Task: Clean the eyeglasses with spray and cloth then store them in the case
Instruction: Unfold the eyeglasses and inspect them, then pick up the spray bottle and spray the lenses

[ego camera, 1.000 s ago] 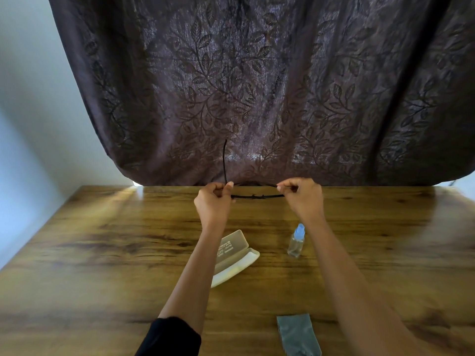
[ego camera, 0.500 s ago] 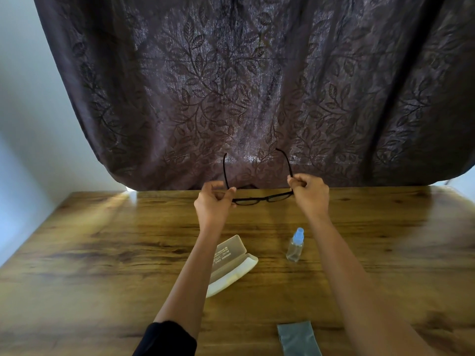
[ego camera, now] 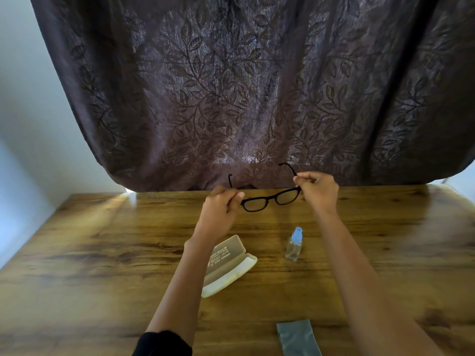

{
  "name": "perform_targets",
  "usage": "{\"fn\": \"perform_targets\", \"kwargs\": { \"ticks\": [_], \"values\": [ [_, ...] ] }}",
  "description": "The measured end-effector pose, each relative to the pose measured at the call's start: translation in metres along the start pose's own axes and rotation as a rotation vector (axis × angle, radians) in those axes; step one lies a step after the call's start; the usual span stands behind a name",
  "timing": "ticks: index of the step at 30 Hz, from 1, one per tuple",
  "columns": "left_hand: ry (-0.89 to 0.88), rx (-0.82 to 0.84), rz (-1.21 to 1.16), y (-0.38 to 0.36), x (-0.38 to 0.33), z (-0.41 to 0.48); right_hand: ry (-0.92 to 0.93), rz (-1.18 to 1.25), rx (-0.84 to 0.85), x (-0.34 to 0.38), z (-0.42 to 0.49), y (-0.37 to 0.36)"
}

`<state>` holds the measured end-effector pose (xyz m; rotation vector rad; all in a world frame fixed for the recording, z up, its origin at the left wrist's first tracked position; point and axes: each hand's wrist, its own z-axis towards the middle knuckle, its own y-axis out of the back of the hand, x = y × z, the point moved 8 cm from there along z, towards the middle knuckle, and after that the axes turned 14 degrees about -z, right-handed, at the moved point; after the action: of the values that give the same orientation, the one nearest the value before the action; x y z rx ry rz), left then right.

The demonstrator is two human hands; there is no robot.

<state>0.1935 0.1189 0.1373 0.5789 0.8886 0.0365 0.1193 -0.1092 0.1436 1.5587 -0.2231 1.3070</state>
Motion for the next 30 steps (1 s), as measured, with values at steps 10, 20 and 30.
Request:
{"fn": "perform_targets", "kwargs": {
  "ticks": [10, 20, 30],
  "values": [
    [-0.198, 0.139, -0.044, -0.009, -0.008, -0.012, -0.119, 0.082, 0.134, -0.012, 0.000, -0.004],
    [-0.114, 0.027, -0.282, -0.015, -0.006, -0.017, -0.115, 0.306, 0.185, -0.024, -0.003, -0.008],
    [0.027, -0.003, -0.389, -0.026, 0.011, -0.022, 0.058, -0.162, 0.188, -0.070, -0.012, -0.011]
  ]
}}
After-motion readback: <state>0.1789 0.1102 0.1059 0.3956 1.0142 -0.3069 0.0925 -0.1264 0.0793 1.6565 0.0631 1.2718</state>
